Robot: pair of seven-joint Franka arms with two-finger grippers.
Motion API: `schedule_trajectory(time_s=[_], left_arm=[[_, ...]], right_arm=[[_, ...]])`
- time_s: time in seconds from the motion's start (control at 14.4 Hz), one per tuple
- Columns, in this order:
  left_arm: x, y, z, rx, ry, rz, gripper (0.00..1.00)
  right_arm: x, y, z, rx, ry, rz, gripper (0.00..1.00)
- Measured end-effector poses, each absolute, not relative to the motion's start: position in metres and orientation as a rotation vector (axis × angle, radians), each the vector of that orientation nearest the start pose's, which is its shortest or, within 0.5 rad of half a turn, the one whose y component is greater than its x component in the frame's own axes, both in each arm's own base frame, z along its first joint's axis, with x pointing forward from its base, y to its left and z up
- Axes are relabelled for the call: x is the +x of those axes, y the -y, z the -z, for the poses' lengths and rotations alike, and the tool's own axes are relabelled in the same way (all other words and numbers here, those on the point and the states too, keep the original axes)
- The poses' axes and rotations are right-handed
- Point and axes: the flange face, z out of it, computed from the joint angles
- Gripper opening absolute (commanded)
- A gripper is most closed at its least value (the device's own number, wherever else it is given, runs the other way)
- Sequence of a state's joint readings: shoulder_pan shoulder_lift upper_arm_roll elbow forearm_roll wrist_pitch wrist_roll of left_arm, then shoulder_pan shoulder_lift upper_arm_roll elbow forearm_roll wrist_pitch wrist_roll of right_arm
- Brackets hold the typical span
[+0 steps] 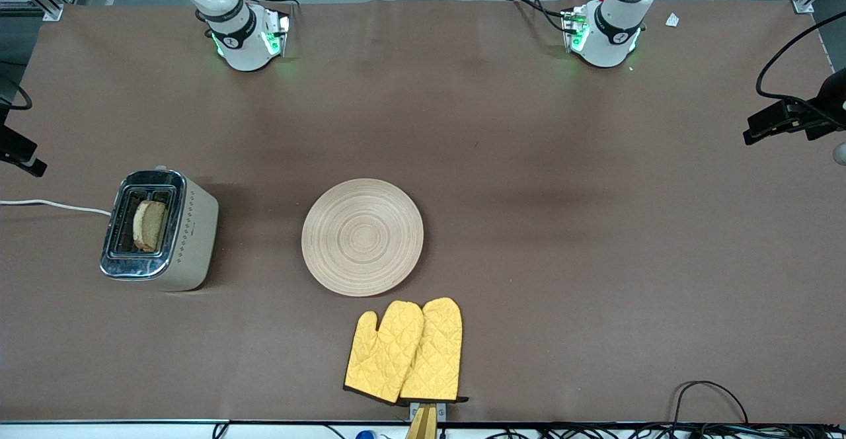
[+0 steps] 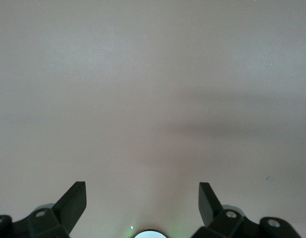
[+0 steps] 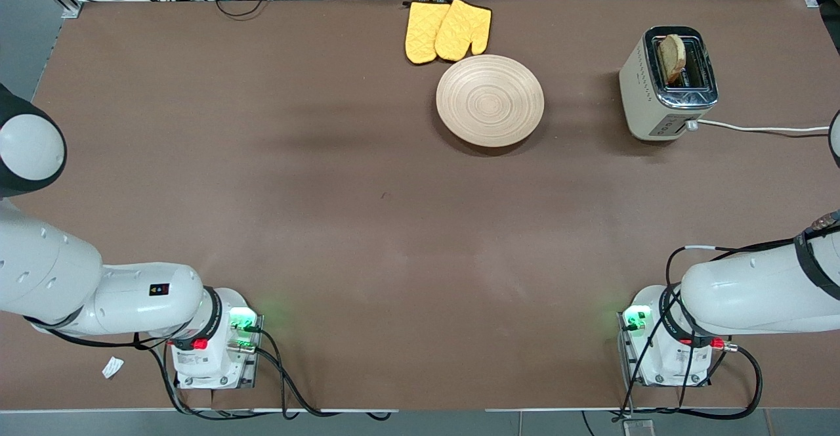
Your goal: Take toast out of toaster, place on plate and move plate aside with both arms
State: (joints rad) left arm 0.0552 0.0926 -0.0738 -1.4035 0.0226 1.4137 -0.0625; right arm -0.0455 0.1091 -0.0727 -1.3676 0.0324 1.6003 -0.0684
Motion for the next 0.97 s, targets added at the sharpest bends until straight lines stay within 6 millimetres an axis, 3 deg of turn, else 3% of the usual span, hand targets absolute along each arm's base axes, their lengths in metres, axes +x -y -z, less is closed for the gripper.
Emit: schedule_trajectory(time_s=[0.7, 0.83, 0.97], left_arm=[[0.567, 0.007, -0.637, -3.119, 0.069, -0.127, 1.00], [0.567, 0.007, -0.637, -3.119, 0.069, -0.128, 1.00], [0.567, 0.007, -0.637, -3.119, 0.069, -0.127, 1.00]], right_arm=[[0.593, 0.061, -0.655, -3.121, -0.068, 0.193, 1.00], [0.609, 0.059, -0.638, -3.111, -0.064, 0.228, 1.00], [0.626, 0.063, -0.605, -3.087, -0.083, 0.176, 1.00]])
